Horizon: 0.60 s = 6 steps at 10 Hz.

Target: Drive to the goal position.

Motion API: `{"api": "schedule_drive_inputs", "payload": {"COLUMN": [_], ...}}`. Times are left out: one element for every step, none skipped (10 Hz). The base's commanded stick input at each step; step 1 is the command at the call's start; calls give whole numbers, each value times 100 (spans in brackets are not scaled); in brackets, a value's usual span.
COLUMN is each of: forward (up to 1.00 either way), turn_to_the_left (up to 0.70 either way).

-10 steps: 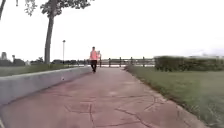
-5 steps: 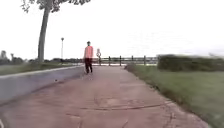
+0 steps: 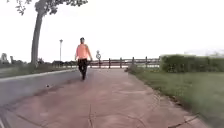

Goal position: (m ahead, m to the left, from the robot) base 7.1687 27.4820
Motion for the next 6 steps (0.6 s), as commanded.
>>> {"api": "schedule_drive_inputs", "payload": {"forward": [100,100,100,100,100,100], "turn_to_the_left": [0,0,0,0,0,0]}}
